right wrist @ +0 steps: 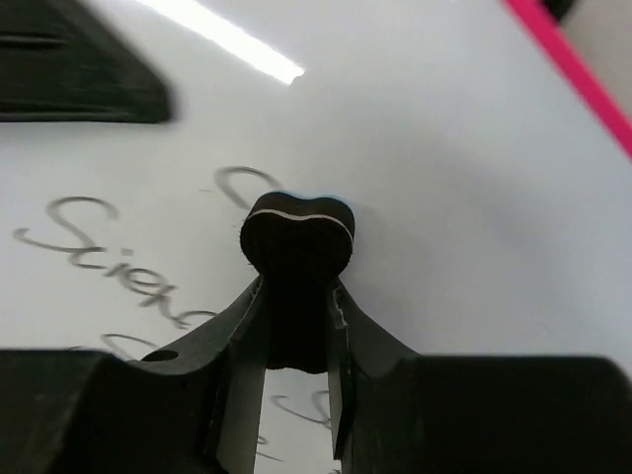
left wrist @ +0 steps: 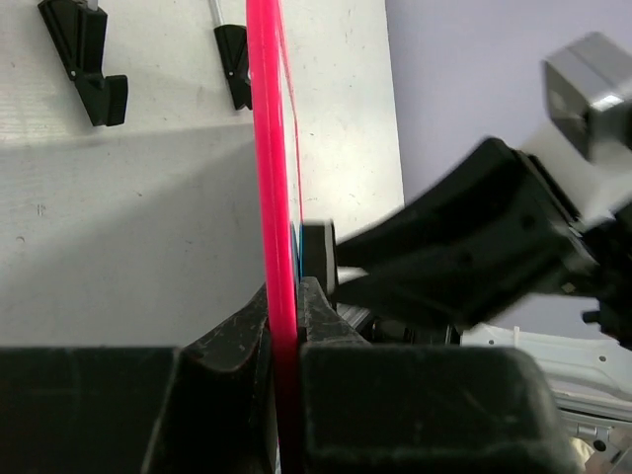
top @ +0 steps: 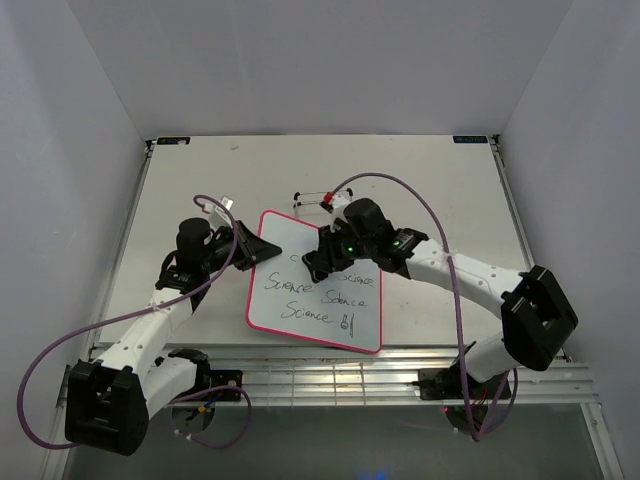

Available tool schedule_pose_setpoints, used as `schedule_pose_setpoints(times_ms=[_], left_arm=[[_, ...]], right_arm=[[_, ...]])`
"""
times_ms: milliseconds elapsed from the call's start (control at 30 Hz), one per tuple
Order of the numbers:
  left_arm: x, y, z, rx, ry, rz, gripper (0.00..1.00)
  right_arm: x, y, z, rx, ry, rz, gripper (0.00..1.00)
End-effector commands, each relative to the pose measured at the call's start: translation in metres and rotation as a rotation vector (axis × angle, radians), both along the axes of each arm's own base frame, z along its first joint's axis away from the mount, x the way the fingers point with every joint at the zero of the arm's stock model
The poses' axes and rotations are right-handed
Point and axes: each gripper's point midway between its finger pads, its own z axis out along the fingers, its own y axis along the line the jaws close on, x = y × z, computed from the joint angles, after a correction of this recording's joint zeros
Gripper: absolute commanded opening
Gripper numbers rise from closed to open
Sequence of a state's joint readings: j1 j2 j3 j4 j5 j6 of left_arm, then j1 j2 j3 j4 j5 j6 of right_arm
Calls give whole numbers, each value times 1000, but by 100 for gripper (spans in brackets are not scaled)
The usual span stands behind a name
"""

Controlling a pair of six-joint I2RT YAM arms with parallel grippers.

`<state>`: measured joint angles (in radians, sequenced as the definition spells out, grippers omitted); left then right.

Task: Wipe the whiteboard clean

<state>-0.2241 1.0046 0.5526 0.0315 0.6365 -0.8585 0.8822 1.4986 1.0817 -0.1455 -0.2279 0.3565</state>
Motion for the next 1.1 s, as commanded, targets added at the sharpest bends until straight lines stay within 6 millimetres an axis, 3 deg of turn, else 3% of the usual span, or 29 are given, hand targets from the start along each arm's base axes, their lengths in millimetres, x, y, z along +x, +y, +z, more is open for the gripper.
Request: schedule_pose_setpoints(times_ms=[0,100,200,300,400,433,467,500,533,567,600,733,833,900,1033,1067], left_arm=[[4,-9,67,-66,-262,-51,0],[3,-8,66,-64,-266,-51,0],[3,-9,61,-60,-256,-53,0],[3,-9,59,-64,-251,-55,0],[2,-9,61,-67,-259,-58,0],[2,-9,63,-69,-261,-56,0],[1,-10,63,-71,-262,-62,0],[0,-10,64,-72,-262,-65,0],[0,-10,66,-73,-265,-65,0],[0,-10,66,-74,-265,-68,0],[0,-10,67,-77,-265,-69,0],[0,-10,68,-76,-268,-69,0],[1,-10,67,-75,-266,-61,0],[1,-10,67,-74,-266,-58,0],[2,-11,69,-79,-266,-65,0],[1,-11,72,-81,-274,-68,0]], right_arm=[[21,-104,-97,-360,105,-247,13],[24,-129,-107,-447,108,-300,13],[25,-117,-94,-400,106,-272,13],[19,-68,-57,-218,92,-141,13],[-2,-18,-24,-109,75,19,13],[-1,2,6,-50,38,63,13],[-12,17,9,-51,39,110,13],[-15,27,18,-36,30,133,13],[-11,41,44,7,-5,149,13],[-16,48,40,-19,10,167,13],[-11,55,54,-7,-18,164,13],[-13,61,36,-75,7,172,13],[-14,51,7,-145,27,150,12],[-12,35,-12,-201,27,106,13],[11,-6,-46,-337,21,-28,12],[25,-23,-54,-354,45,-76,12]])
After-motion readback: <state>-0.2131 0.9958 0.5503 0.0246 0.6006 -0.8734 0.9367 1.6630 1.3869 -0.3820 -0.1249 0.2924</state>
